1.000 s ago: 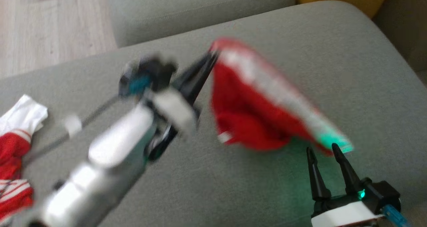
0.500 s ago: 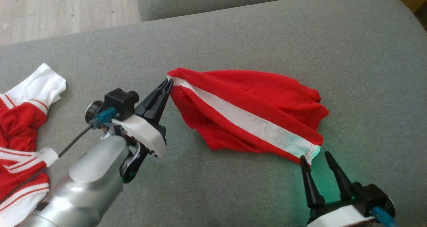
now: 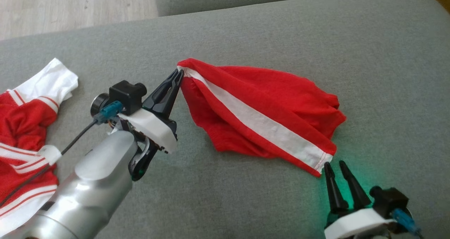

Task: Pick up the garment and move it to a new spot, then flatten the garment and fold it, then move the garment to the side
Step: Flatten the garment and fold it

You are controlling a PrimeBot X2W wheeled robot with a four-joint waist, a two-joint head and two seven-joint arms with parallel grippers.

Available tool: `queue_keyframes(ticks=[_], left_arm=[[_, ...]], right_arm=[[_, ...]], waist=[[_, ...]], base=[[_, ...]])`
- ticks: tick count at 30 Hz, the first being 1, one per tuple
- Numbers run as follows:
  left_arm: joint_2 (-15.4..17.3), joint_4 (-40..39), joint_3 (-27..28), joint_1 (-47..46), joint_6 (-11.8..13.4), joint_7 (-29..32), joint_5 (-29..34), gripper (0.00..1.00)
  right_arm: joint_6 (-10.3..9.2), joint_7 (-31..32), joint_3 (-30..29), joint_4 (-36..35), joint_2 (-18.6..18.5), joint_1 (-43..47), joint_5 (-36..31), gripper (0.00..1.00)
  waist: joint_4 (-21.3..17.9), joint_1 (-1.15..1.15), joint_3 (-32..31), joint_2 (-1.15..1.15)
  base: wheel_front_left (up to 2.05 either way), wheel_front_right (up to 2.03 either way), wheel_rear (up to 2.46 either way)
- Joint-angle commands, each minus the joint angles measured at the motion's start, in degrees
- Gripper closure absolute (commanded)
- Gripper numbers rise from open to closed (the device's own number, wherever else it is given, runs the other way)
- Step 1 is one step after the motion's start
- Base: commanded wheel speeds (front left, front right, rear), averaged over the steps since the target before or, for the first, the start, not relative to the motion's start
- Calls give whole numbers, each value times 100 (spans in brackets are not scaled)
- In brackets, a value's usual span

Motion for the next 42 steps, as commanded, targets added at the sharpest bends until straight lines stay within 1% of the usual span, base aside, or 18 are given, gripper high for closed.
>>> queue_keyframes(ticks=[1,2,3,4,6,7,10,13,15,20,24,28,30,31,32,34,38,42], left_arm=[[99,-62,185,-352,-18,-69,46,100],[92,-55,178,-361,-24,-72,48,100],[84,-50,169,-370,-30,-74,50,100],[77,-45,159,-378,-36,-76,53,100],[59,-37,137,-396,-47,-79,56,100],[50,-31,125,-402,-53,-81,56,100],[37,-7,84,-409,-69,-86,58,100],[62,6,69,-398,-78,-93,68,100],[94,-2,74,-389,-81,-101,96,100],[228,-159,115,-329,-84,-118,212,100],[368,-448,226,-346,-59,-124,284,100],[565,-727,456,-679,21,-126,364,100],[659,-810,525,-999,22,-111,449,100],[691,-846,541,-1199,10,-86,501,100],[691,-846,541,-1199,10,-86,501,100],[726,-865,571,-1651,-8,-76,646,100],[632,-772,664,-2672,-34,-86,935,100],[421,-677,861,-3675,-44,-118,1281,100]], right_arm=[[-4,-21,194,-67,-36,-257,59,46],[-4,-21,211,-18,-36,-296,82,46],[-4,-21,235,29,-36,-333,107,39],[-4,-21,272,90,-36,-369,142,45],[-4,-21,340,238,-36,-439,206,65],[-4,-21,406,333,-36,-471,241,100],[-4,-21,596,583,-36,-591,339,100],[-4,-21,559,489,-36,-619,290,100],[-4,-21,464,300,-36,-593,235,100],[-4,-21,119,-470,-65,-598,77,100],[-4,-21,-62,-1051,-298,-974,82,100],[-4,-21,-137,-1275,-715,-1894,194,100],[-4,-21,-87,-1228,-1038,-2546,234,100],[-4,-21,-117,-1169,-1150,-2907,355,100],[-4,-21,-117,-1169,-1150,-2907,355,100],[-4,-20,-263,-995,-1349,-3649,607,100],[-4,-19,-380,-599,-1718,-5117,903,100],[-4,-19,-438,-421,-2011,-6331,901,100]], waist=[[25,0,13,0],[37,0,19,0],[51,0,27,0],[65,0,35,0],[102,0,51,0],[121,0,53,0],[177,0,58,0],[194,0,18,0],[194,0,-34,0],[109,0,-174,0],[-5,0,-182,0],[-87,0,8,0],[-99,0,182,0],[-90,0,292,0],[-90,0,292,0],[-55,0,509,0],[37,0,999,0],[132,0,1439,0]], base=[[0,0,0],[0,0,0],[0,0,0],[0,0,0],[0,0,0],[0,0,0],[0,0,0],[0,0,0],[0,0,0],[0,0,0],[0,0,0],[0,0,0],[0,0,0],[0,0,0],[0,0,0],[0,0,0],[0,0,0],[0,0,0]])
